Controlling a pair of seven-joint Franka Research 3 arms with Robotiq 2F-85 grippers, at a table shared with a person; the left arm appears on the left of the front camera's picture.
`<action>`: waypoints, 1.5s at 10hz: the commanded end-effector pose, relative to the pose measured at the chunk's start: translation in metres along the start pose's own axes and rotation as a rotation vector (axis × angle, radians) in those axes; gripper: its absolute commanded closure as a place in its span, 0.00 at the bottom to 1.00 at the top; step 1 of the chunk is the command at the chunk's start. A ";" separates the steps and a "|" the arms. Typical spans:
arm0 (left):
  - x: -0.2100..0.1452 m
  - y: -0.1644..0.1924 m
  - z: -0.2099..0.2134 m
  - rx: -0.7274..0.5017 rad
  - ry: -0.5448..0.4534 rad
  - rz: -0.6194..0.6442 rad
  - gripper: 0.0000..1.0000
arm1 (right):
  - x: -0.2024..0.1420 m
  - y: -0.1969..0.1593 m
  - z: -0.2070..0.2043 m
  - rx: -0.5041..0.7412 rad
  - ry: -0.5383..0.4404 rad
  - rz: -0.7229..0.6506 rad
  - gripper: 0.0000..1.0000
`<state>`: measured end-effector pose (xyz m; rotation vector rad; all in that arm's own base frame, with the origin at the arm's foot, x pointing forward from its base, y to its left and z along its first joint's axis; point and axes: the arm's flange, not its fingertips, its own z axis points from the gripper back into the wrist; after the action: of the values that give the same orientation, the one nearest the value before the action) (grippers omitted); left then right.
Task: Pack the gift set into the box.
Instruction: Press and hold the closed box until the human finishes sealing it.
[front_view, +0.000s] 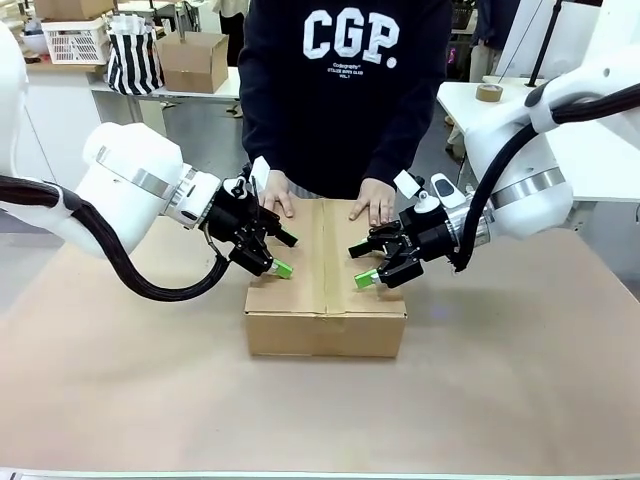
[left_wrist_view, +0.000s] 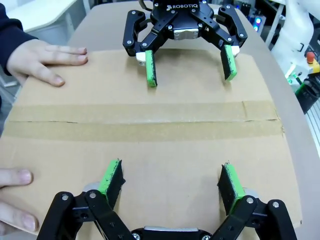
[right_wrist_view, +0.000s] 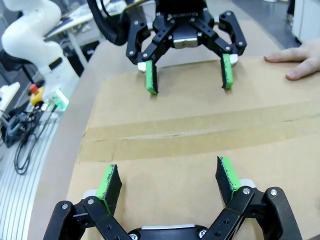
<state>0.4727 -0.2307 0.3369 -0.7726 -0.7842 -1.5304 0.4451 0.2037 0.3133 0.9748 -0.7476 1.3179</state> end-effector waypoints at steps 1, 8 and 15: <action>-0.002 -0.001 -0.002 -0.003 0.010 -0.005 0.00 | -0.002 0.000 -0.001 0.000 0.003 -0.004 0.00; -0.002 -0.001 -0.002 -0.003 0.010 -0.005 0.00 | -0.002 0.000 -0.001 0.000 0.003 -0.004 0.00; -0.002 -0.001 -0.002 -0.003 0.010 -0.005 0.00 | -0.002 0.000 -0.001 0.000 0.003 -0.004 0.00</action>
<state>0.4727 -0.2309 0.3371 -0.7725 -0.7844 -1.5309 0.4451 0.2039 0.3135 0.9760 -0.7480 1.3183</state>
